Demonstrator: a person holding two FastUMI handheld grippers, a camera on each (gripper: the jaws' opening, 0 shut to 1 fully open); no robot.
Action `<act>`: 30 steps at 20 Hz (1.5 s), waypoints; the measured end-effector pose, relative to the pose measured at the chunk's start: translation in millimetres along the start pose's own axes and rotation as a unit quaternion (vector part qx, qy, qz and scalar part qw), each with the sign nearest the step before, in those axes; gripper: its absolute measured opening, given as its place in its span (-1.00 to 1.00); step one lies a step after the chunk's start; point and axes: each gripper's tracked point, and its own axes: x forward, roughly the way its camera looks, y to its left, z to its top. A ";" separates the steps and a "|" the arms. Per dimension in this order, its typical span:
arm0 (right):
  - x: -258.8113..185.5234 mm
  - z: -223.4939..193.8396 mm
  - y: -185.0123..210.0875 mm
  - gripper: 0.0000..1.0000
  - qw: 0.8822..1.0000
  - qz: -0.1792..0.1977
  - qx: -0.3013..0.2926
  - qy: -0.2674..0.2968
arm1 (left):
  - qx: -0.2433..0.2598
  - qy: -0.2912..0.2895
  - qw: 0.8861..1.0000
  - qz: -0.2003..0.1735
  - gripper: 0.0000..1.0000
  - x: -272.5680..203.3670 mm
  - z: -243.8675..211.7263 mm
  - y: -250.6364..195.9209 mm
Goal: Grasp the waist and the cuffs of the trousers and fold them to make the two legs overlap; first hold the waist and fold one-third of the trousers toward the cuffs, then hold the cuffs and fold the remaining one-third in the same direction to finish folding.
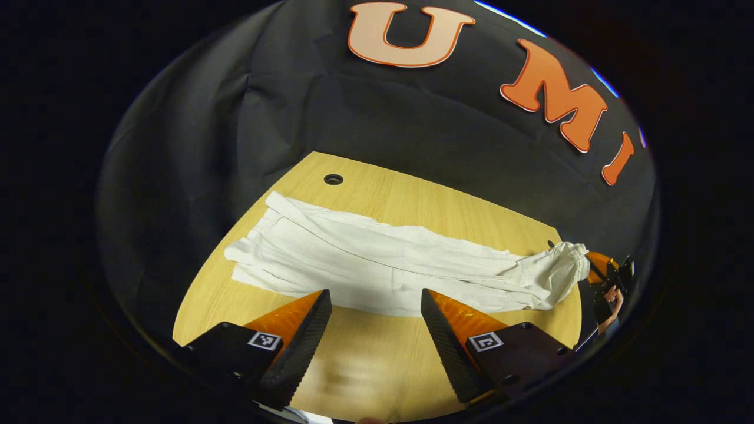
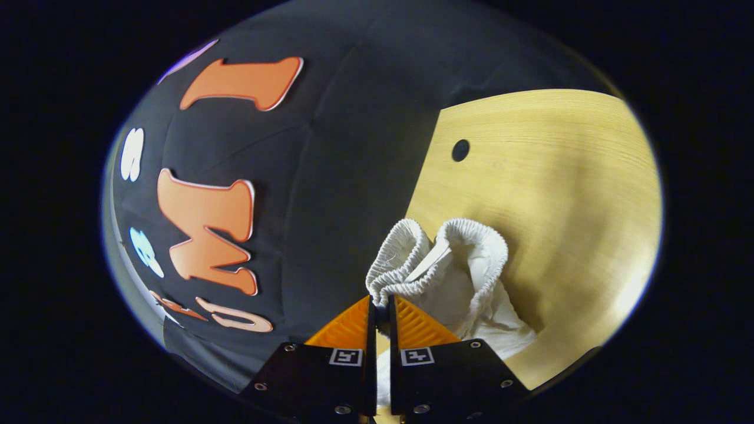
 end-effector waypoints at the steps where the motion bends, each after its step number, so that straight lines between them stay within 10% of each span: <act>1: 3.2 -7.9 14.5 -0.82 1.000 0.009 -0.004 0.001 | -0.001 -0.002 1.000 0.001 0.99 -2.5 1.5 8.1; 11: 48.5 -119.4 95.8 -0.81 0.996 0.029 -0.061 0.054 | -0.046 -0.010 0.999 0.001 0.99 -16.2 15.8 103.6; 17: 89.7 -195.8 96.6 -0.82 0.988 -0.030 -0.106 0.106 | -0.063 -0.001 0.998 0.008 0.99 -2.4 15.0 153.9; 23: 94.0 -193.1 118.3 -0.68 0.979 -0.032 -0.109 0.168 | -0.078 0.013 0.997 -0.003 1.00 10.2 11.2 172.4; 24: 93.9 -199.9 115.4 -0.31 0.978 -0.029 -0.111 0.171 | -0.082 0.014 0.997 -0.006 0.99 13.5 10.5 175.2; 30: 84.6 -186.5 115.7 0.15 0.977 -0.031 -0.148 0.149 | -0.135 0.034 0.989 -0.046 1.00 27.9 8.9 178.1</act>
